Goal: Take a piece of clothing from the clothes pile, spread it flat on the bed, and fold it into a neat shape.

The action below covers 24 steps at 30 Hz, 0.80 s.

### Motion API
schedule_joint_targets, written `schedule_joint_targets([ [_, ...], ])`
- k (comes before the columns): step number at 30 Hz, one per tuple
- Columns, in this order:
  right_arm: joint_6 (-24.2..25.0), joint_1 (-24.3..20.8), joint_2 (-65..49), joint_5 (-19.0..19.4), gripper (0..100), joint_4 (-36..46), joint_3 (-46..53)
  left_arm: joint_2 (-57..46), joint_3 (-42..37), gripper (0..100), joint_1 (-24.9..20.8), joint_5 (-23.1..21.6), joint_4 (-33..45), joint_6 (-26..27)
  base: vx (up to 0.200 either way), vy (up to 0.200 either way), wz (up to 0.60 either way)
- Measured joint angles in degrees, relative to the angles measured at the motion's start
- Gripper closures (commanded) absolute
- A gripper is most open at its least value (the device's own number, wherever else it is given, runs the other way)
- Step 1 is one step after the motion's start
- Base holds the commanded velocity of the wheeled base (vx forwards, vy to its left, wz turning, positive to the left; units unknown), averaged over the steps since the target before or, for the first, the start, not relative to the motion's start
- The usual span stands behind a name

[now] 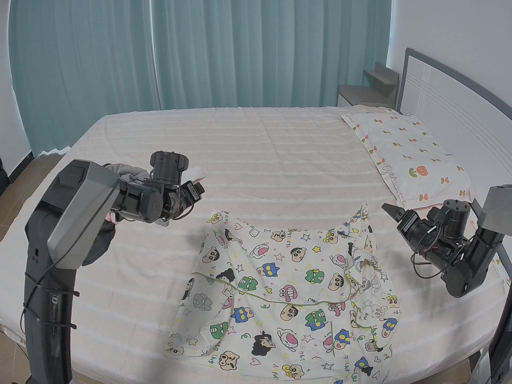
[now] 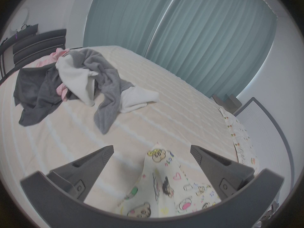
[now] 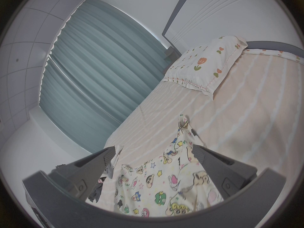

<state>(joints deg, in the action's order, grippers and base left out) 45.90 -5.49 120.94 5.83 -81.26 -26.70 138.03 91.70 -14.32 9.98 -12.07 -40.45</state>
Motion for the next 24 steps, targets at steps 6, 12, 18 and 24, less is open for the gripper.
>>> schedule_joint_targets([
  [6, 1.6, -1.2, -4.7, 0.3, 0, -2.4, 7.6, -7.1, -16.9, 0, -2.0, -2.3, -7.1, -2.9, 0.0, 0.0, 0.0],
  [12, 2.7, -2.1, -8.5, 0.9, 0, -4.3, 13.5, -14.1, -35.0, 0, -5.3, -4.5, -14.8, -7.9, 0.0, 0.0, 0.0],
  [18, 3.5, -3.0, -11.5, 1.5, 0, -6.1, 18.4, -20.1, -51.7, 0, -9.7, -6.3, -21.1, -12.5, 0.0, 0.0, 0.0],
  [24, 4.4, -3.9, -14.2, 2.0, 0, -7.6, 22.9, -24.3, -67.3, 0, -18.7, -7.7, -27.0, -16.8, 0.0, 0.0, 0.0],
])
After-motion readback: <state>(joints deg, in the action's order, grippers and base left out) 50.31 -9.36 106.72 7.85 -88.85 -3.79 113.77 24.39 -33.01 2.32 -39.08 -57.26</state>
